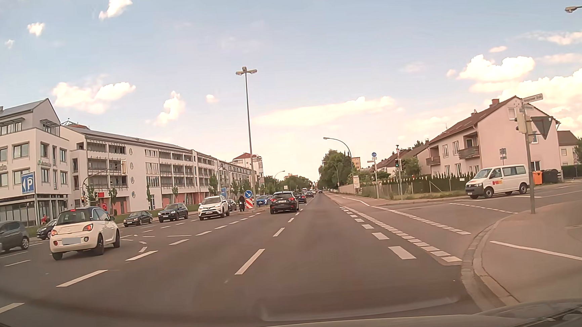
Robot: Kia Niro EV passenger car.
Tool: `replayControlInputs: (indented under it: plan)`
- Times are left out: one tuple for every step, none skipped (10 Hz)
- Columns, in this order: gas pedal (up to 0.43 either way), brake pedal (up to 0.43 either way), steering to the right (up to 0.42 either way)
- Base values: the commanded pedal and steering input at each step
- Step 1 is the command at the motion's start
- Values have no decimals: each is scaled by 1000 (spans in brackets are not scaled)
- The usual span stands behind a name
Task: Follow the waypoints while adhering to traffic rules and regulations
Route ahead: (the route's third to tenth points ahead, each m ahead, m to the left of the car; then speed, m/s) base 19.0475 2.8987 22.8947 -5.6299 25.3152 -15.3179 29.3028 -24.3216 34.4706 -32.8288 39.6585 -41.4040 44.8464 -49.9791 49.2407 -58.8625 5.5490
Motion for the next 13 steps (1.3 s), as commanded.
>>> replayControlInputs:
  plan:
    - [0,104,46]
    - [0,104,58]
    - [0,104,68]
    - [0,91,83]
    - [0,91,100]
    - [0,104,111]
    - [0,189,109]
    - [0,213,107]
    - [0,207,107]
    - [0,207,112]
    - [0,189,122]
    - [0,165,142]
    - [0,165,155]
